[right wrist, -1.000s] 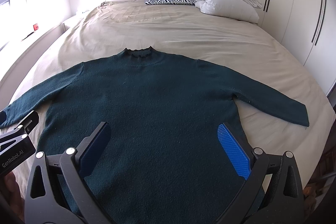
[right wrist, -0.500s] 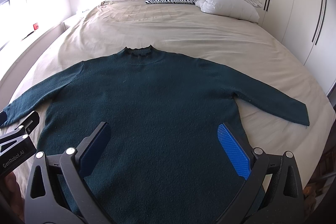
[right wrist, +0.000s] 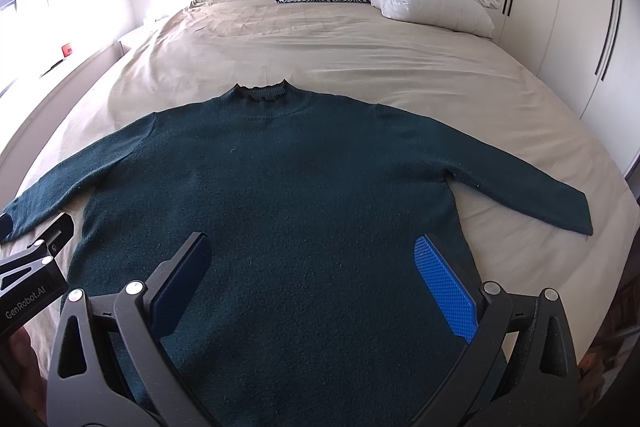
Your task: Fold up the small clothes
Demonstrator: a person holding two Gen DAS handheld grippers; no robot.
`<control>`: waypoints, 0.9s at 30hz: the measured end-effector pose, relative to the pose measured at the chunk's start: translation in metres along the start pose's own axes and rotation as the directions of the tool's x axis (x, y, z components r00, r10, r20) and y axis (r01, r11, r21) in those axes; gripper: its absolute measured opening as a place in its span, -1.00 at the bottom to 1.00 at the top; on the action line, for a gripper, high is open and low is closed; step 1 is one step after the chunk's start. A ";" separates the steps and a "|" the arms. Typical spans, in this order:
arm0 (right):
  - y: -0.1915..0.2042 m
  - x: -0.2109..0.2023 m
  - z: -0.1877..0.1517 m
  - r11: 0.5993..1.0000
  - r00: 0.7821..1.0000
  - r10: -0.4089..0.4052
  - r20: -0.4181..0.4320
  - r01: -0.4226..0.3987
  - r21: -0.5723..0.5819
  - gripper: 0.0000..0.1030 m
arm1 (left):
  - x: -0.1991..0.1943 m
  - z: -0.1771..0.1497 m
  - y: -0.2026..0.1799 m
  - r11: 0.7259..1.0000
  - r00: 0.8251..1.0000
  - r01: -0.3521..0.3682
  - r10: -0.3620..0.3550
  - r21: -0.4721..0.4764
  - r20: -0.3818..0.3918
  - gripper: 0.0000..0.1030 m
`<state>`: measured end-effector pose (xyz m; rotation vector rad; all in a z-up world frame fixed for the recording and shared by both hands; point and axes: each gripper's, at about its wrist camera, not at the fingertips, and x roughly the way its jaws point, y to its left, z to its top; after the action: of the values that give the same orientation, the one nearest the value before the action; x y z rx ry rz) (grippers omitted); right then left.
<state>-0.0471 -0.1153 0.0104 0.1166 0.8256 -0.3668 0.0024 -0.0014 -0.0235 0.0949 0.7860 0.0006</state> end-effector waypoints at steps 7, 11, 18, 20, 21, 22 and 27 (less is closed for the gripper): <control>-0.013 0.010 0.000 0.999 1.000 0.004 -0.010 -0.003 0.035 1.00 | 0.012 -0.003 -0.006 0.999 0.997 0.054 -0.053 -0.001 -0.056 1.00; -0.040 0.020 0.002 0.996 1.000 0.003 -0.020 -0.001 0.094 1.00 | 0.022 -0.006 -0.015 0.996 0.992 0.085 -0.084 0.005 -0.093 1.00; -0.154 0.047 0.003 0.953 0.999 0.009 -0.034 0.002 0.304 1.00 | 0.039 -0.011 -0.027 0.962 0.946 0.269 -0.272 -0.045 -0.174 1.00; -0.207 0.054 -0.002 0.915 0.999 0.017 -0.037 0.000 0.404 1.00 | 0.046 -0.009 -0.027 0.940 0.917 0.329 -0.342 -0.094 -0.204 1.00; -0.237 0.058 -0.007 0.886 0.999 0.025 -0.039 -0.004 0.464 1.00 | 0.048 -0.007 -0.028 0.930 0.905 0.349 -0.366 -0.115 -0.214 1.00; -0.269 0.062 -0.014 0.845 0.999 0.037 -0.037 -0.012 0.534 1.00 | 0.051 -0.005 -0.029 0.919 0.893 0.371 -0.393 -0.136 -0.220 1.00; -0.419 0.075 -0.075 0.508 0.998 0.057 0.000 -0.029 0.861 0.94 | 0.058 0.004 -0.034 0.868 0.858 0.442 -0.483 -0.226 -0.174 1.00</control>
<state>-0.2052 -0.5077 -0.0787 1.1061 0.5893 -0.7166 0.0453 -0.0338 -0.0646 -0.2749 1.0179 -0.3852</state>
